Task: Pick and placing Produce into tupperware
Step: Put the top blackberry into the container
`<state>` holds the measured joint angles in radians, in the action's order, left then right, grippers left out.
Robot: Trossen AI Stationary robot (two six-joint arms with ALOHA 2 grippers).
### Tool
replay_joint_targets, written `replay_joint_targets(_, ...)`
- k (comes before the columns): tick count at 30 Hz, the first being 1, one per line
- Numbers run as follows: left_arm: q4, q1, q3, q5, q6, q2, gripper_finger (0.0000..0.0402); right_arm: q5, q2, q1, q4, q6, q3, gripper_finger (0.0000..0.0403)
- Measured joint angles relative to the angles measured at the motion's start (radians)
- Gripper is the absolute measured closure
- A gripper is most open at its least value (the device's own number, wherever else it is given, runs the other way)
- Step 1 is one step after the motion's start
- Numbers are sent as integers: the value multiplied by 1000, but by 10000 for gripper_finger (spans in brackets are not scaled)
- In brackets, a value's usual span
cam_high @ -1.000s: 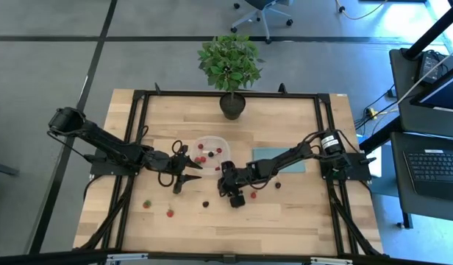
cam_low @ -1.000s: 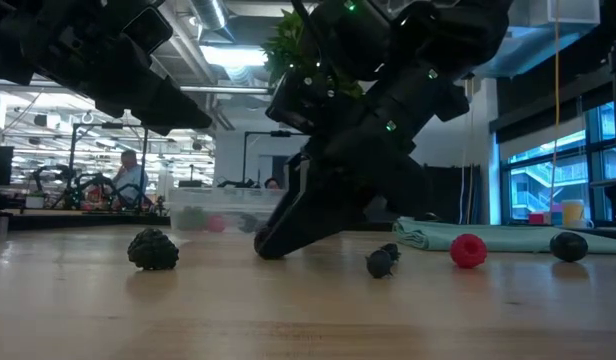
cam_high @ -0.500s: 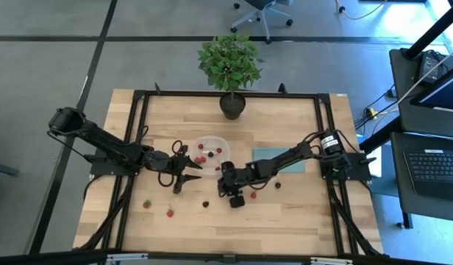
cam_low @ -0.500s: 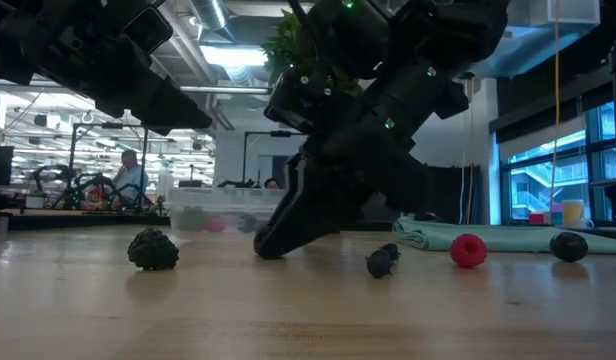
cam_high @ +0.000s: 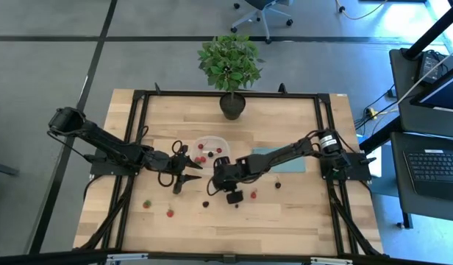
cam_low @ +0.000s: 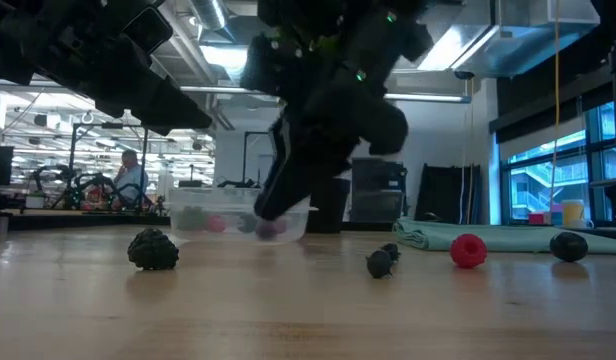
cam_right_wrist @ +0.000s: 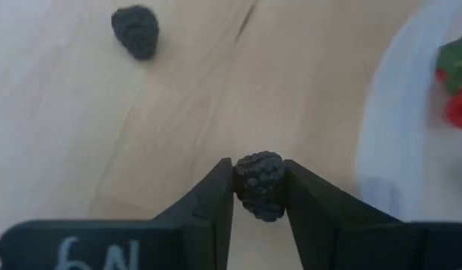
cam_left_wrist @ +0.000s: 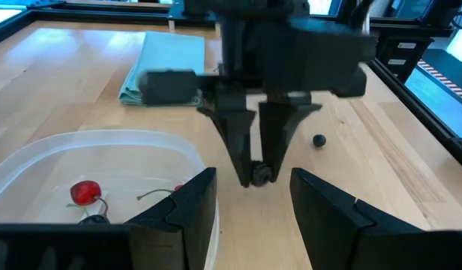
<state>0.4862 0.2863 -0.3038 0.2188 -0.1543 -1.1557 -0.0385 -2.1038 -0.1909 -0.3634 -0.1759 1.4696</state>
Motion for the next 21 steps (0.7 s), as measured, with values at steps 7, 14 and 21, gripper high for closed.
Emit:
replay_joint_targets(7,-8,36,0,0,0,0,237,-2,2,72,-172,-78,124,295)
replay_joint_targets(14,-8,72,0,0,0,0,237,-68,4,174,-203,-94,161,298)
replay_joint_targets(21,-8,77,0,0,0,0,237,-65,4,209,-194,-72,143,296)
